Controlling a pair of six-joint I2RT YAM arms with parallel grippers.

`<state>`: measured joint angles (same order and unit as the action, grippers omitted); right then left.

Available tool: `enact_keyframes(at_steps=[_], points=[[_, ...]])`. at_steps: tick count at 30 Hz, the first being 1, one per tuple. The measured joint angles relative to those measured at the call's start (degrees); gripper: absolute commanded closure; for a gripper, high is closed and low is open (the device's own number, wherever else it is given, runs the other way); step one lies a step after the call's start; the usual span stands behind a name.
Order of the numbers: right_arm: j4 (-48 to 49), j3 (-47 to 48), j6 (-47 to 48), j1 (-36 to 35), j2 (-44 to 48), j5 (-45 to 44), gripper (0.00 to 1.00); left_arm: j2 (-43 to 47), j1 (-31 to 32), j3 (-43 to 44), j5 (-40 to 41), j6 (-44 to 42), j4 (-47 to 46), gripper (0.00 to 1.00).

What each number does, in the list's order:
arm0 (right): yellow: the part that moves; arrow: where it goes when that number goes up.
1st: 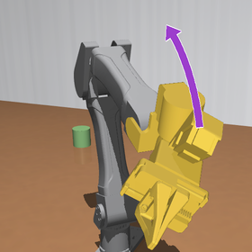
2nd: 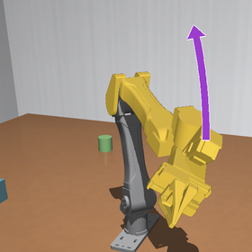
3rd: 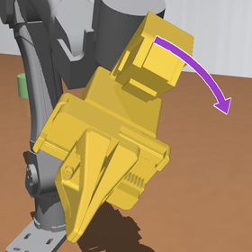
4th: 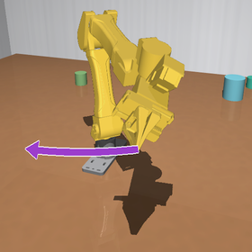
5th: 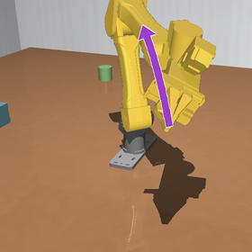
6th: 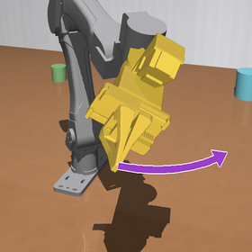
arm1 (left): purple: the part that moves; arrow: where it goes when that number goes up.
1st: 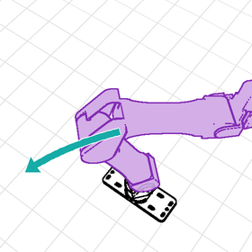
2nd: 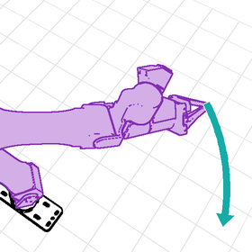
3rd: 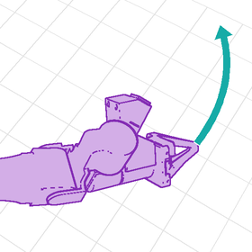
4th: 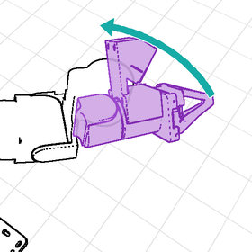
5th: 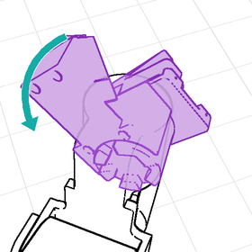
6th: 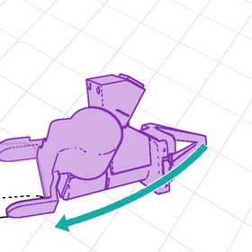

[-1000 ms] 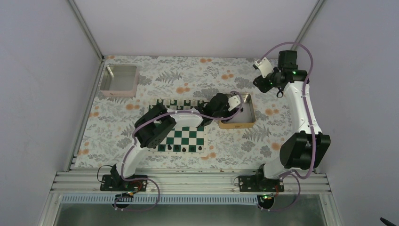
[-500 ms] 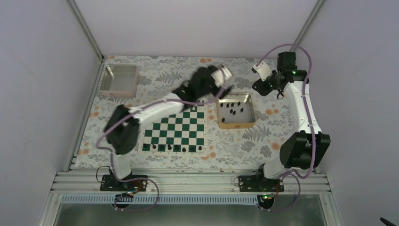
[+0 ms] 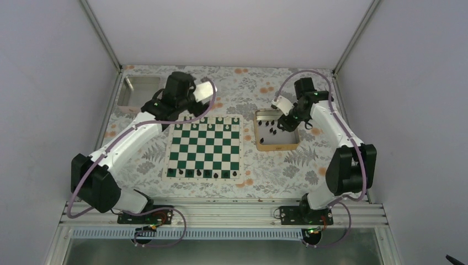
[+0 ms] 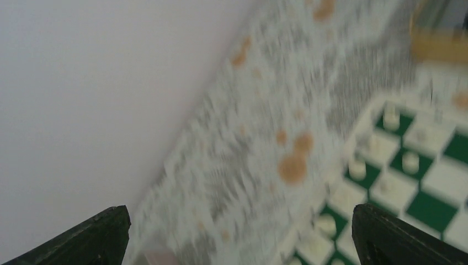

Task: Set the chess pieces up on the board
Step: Pick up the chess piece from the storage box.

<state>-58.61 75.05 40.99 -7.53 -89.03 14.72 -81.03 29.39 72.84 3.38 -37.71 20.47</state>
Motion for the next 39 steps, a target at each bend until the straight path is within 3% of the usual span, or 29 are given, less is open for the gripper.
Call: enact_keyframes(at_steps=[3, 8, 16, 29, 39], points=[[1.7, -0.5, -1.1, -1.9, -2.4, -1.0, 0.63, 0.2, -2.6, -5.9, 2.0, -1.9, 2.3, 0.0], [4.2, -1.0, -3.1, -3.4, -7.4, -3.4, 0.65, 0.6, -12.2, -14.1, 3.2, -2.8, 5.1, 0.0], [6.7, -1.0, -4.9, -4.6, -12.6, -6.9, 0.69, 6.6, -21.2, -14.1, 0.9, -2.5, 4.4, 0.0], [8.1, -0.6, -6.6, -6.1, -16.5, -10.4, 0.78, 6.8, -24.5, -13.6, -3.3, -1.9, 4.1, 0.0], [9.0, 0.4, -6.9, -6.3, -18.3, -12.1, 0.79, 8.4, -25.6, -13.6, -5.2, -1.7, 4.3, 0.0]])
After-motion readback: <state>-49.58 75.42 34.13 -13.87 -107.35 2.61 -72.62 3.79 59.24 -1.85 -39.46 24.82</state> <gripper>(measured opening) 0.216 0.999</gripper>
